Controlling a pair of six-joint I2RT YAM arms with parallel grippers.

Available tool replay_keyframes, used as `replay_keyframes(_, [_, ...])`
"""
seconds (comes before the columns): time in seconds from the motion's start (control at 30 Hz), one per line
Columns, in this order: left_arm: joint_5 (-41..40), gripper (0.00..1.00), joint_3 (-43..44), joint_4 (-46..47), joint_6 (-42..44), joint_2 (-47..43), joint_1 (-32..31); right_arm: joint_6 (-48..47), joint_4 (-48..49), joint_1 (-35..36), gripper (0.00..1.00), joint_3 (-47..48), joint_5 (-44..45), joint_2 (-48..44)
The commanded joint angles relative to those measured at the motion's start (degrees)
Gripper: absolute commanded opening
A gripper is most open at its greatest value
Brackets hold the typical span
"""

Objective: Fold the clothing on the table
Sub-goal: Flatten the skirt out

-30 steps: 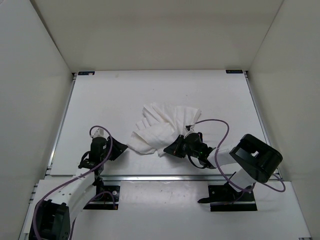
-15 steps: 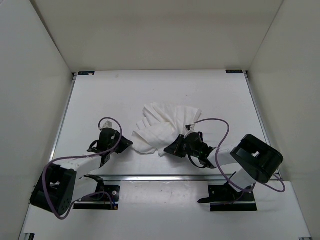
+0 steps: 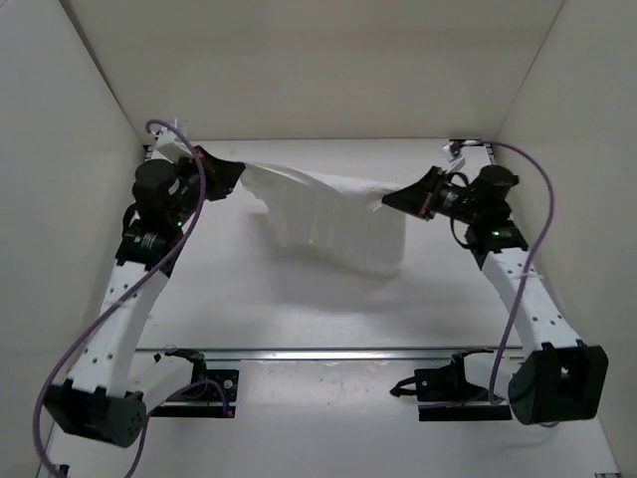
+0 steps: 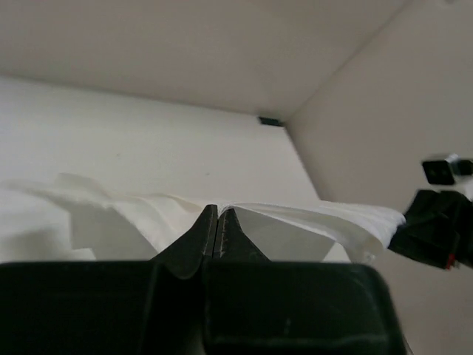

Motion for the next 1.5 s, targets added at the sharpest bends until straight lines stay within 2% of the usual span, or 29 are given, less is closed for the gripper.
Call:
replay_keyframes(0.0, [0.14,0.00,4.22,-8.82,7.28,-7.78,-1.23,-1.81,-12.30,-5.82,0.00,4.31,-19.20,-5.93])
replay_keyframes(0.1, [2.52,0.00,4.40,-8.30,6.67,-9.81,-0.27,12.39,1.04,-5.30,0.00,0.80,-24.93,-7.70])
replay_keyframes(0.17, [2.44,0.00,3.70,-7.69,6.84,-10.25,0.09,16.02,8.34,-3.72,0.00,-0.96,-25.57,-5.87])
replay_keyframes(0.3, [2.61,0.00,1.94,-6.90,8.07,-7.19,0.96,13.77,8.63,-3.54,0.00,-0.88,-23.38,-1.12])
replay_keyframes(0.43, [2.88,0.00,-0.70,-2.87,7.63,-0.96,1.84,7.72,5.47,-2.92,0.00,4.91,-18.90,7.91])
replay_keyframes(0.53, [2.87,0.00,3.75,-1.00,8.42,6.76,3.33,-0.88,-3.83,-0.56,0.00,14.22,-12.76,14.34])
replay_keyframes(0.6, [3.58,0.00,10.09,-3.18,10.09,13.10,4.12,-5.20,-12.25,1.28,0.00,26.56,-10.46,23.19])
replay_keyframes(0.63, [4.28,0.00,16.20,-4.07,10.18,17.13,4.82,-6.62,-14.81,1.99,0.00,30.11,-9.15,25.67])
replay_keyframes(0.7, [5.07,0.00,27.28,-7.67,11.32,21.64,5.79,-11.09,-23.58,2.79,0.00,44.93,-6.51,32.26])
replay_keyframes(0.77, [4.29,0.00,33.80,-9.79,11.76,24.98,5.10,-12.78,-28.62,3.49,0.00,56.29,-6.58,37.89])
replay_keyframes(0.87, [5.34,0.00,38.50,-12.25,12.20,26.74,4.22,-14.10,-32.32,2.79,0.00,62.66,-6.50,41.51])
replay_keyframes(0.93, [4.12,0.00,34.13,-10.07,12.38,24.47,3.17,-15.41,-34.17,2.18,0.00,61.37,-5.62,41.43])
replay_keyframes(1.0, [2.79,0.00,21.86,-5.43,11.24,19.31,2.46,-15.95,-31.82,2.52,0.00,55.31,-5.71,40.39])
replay_keyframes(1.1, [2.62,0.00,5.69,0.39,9.66,13.32,1.41,-15.16,-24.52,1.82,0.00,37.94,-5.53,36.17])
replay_keyframes(1.13, [2.61,0.00,-0.46,1.27,9.39,12.52,0.97,-15.68,-22.77,1.56,0.01,34.84,-5.18,35.55])
replay_keyframes(1.2, [0.86,0.00,-7.60,-2.12,8.43,9.45,-0.61,-19.35,-24.14,2.08,0.00,23.61,-1.33,31.52])
replay_keyframes(1.23, [1.12,0.00,-11.12,-3.71,8.94,8.39,-1.75,-20.86,-25.90,2.26,0.15,21.21,2.61,30.37])
replay_keyframes(1.27, [1.03,0.06,-14.73,-6.43,8.51,7.33,-3.33,-23.48,-28.96,3.22,0.50,16.49,8.56,27.22])
replay_keyframes(1.3, [0.77,0.26,-16.59,-7.41,7.81,6.45,-3.78,-24.46,-29.77,4.53,0.65,11.22,11.75,23.45])
replay_keyframes(1.33, [1.46,0.37,-20.35,-7.86,6.33,3.57,-3.96,-24.82,-29.95,4.89,0.81,8.73,15.61,21.24])
replay_keyframes(1.37, [2.08,0.46,-24.74,-6.82,4.49,0.24,-3.70,-24.74,-28.83,5.51,0.90,4.09,18.35,17.04])
replay_keyframes(1.4, [2.00,0.53,-26.70,-4.98,3.77,-1.19,-4.13,-24.22,-27.25,5.60,0.93,0.39,18.99,13.43])
replay_keyframes(1.47, [1.83,0.59,-31.62,-4.79,2.01,-6.54,-2.73,-23.51,-25.22,6.04,0.93,-3.75,21.27,10.07])
